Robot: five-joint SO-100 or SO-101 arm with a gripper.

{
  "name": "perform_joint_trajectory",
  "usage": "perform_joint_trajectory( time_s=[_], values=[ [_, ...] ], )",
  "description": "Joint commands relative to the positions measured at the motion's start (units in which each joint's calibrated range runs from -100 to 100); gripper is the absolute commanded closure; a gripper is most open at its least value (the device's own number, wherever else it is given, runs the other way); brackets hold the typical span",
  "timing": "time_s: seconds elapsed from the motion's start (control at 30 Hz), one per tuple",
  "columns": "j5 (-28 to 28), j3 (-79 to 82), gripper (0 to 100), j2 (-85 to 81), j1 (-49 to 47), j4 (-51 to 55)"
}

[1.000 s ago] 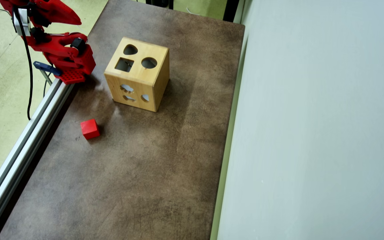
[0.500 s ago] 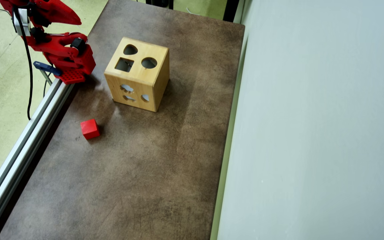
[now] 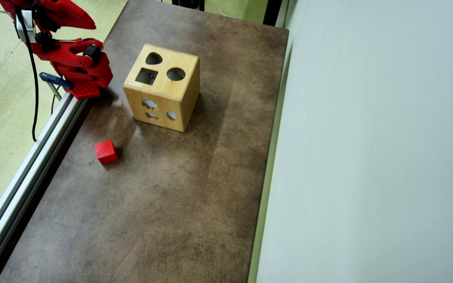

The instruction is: Pick and place the red cube on the square hole

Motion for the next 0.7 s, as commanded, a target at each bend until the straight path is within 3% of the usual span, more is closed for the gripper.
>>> perform_joint_trajectory(
  time_s=[0.0,0.13,0.43,0.67],
  values=[
    [0.24,-0.86,98,4.76,1.95,0.25],
    [0.34,-5.34,98,16.57,7.97,-0.15],
    [0.44,-41.29,98,51.64,25.72,0.01],
    [6.45,-44.69,98,67.69,40.21,0.25]
  ],
)
